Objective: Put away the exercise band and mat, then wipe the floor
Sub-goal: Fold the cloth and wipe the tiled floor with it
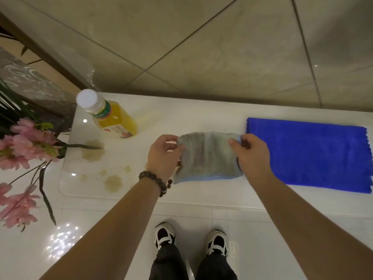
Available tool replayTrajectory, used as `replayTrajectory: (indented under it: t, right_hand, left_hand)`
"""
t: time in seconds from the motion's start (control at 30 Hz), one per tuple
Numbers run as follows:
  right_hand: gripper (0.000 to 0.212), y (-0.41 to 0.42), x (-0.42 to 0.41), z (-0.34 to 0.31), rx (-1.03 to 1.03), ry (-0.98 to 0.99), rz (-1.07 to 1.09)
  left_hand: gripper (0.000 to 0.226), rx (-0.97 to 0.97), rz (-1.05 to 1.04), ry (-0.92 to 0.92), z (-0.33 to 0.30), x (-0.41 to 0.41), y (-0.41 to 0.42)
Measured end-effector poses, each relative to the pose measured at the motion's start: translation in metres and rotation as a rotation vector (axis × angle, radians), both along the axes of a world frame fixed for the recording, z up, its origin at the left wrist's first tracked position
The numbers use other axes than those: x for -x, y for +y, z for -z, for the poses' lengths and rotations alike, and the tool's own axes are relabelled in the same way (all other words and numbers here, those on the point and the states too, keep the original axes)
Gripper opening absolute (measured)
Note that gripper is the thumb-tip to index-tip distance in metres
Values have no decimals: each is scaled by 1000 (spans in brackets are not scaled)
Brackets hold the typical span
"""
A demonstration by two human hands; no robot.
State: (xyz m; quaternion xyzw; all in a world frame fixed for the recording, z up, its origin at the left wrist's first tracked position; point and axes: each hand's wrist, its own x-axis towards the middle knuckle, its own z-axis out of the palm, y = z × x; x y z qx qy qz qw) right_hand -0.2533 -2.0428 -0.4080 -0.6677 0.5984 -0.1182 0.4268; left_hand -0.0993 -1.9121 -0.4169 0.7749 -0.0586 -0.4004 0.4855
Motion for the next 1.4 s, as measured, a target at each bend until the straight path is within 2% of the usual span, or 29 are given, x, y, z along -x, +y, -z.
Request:
replayTrajectory:
  t: [0.1,0.2,0.23,0.33,0.37,0.47,0.5,0.53,0.57,0.6,0.67,0.7,0.73,0.8,0.93,1.0,1.07,1.13,1.2,1.4]
  right_hand:
    - [10,30,-10,-23,-64,-145,-92]
    - [8,51,-16,-37,-105,-218,-214]
    - [12,54,-15,-38,-131,-248,-244]
    - [29,60,-10,-40,-278,-360,-329]
    - [32,61,-9,-42,-291,-387,-348]
    - [26,50,-6,-50,-106,-369,-273]
    - [37,42,-4,-51,-48,-335,-195]
    - [59,33,-2,-52,-80,-309,-163]
    - [78,23,0,-52,-201,-298,-181]
    - [85,15,1,-51,-365,-315,-230]
    - [62,6,-1,-44,-631,-396,-315]
    - [48,5,-5,-36,-654,-406,-310]
    - [39,4,-11,-26,-597,-369,-291]
    - [35,6,-24,-5,-414,-243,-245]
    - [48,16,-38,30,-17,80,-218]
    - [56,29,-37,35,228,180,-302]
    - [65,48,-38,43,396,285,-475]
    - [76,66,-45,55,445,428,-681]
    - [82,73,-51,70,439,549,-763]
    - [65,80,-51,89,457,583,-677]
  left_hand:
    - [14,133,14,43,-20,23,-2]
    - [15,224,78,-17,-29,36,-1]
    - [15,234,115,-42,-32,38,1]
    - [36,215,206,-70,-35,34,6]
    - [36,229,223,-68,-36,31,8]
    - [26,283,270,-23,-37,18,12]
    - [25,306,291,23,-38,14,12]
    - [24,339,303,83,-40,10,13]
    - [23,372,306,151,-42,8,13]
    - [21,394,298,222,-42,5,13]
    - [17,392,245,307,-39,0,12]
    - [16,363,201,302,-33,-3,10]
    - [15,307,160,256,-26,-6,8]
    - [17,153,130,96,-6,-9,4]
    - [31,-76,185,-174,19,-10,6]
    - [40,-167,260,-339,23,-12,17]
    - [43,-179,324,-457,23,-12,32]
    - [45,-171,364,-528,23,-11,47]
    - [46,-188,383,-560,25,-11,60]
    - [52,-305,427,-630,30,-11,96]
